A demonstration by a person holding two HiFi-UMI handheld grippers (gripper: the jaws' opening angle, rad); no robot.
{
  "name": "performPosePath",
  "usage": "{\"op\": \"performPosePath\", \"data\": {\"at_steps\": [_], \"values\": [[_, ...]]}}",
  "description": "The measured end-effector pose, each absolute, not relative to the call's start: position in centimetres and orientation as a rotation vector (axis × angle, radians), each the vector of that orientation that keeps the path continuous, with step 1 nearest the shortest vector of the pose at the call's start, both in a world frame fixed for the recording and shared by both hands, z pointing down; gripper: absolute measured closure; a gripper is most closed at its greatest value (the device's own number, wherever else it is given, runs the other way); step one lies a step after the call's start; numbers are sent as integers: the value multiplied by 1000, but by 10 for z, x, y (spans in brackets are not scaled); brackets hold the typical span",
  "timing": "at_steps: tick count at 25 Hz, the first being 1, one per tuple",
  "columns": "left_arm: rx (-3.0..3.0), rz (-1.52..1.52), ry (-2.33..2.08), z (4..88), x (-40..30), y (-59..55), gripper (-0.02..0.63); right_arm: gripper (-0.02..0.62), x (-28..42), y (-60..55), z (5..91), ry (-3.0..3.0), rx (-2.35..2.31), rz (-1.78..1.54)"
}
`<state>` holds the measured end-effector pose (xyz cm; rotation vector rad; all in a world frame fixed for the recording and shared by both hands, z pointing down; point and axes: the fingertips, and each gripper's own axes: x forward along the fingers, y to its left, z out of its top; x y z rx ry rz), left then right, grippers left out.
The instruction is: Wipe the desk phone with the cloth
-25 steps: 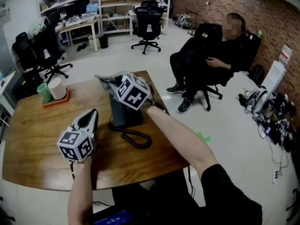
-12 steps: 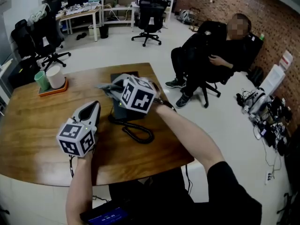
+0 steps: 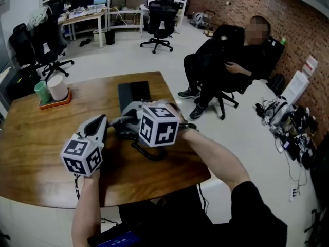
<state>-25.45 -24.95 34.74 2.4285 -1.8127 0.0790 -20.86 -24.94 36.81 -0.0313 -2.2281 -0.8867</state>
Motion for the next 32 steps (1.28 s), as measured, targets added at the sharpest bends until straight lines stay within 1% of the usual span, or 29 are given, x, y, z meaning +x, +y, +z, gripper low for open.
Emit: {"op": "performPosePath", "data": {"at_steps": [6, 9, 12, 15, 19, 26, 29, 32], "values": [[2435, 74, -1805, 349, -258, -256, 615, 570, -241, -369, 302, -2423, 480, -765], [2419, 88, -1789, 357, -271, -248, 615, 570, -260, -388, 309, -2407, 558, -740], [2407, 77, -1812, 359, -275, -239, 615, 571, -269, -384, 327, -2368, 515, -754], [2431, 72, -1811, 353, -262, -244, 615, 571, -254, -369, 331, -2331, 436, -793], [2428, 75, -1814, 351, -262, -247, 615, 571, -245, -322, 344, -2287, 232, -859], [2432, 74, -1820, 354, -250, -247, 615, 571, -197, -234, 394, -2179, -101, -943], [2456, 71, -1797, 349, -242, -260, 615, 571, -174, -224, 405, -2112, -206, -934], [2451, 77, -1795, 348, -247, -256, 615, 571, -182, -228, 391, -2163, -196, -913]]}}
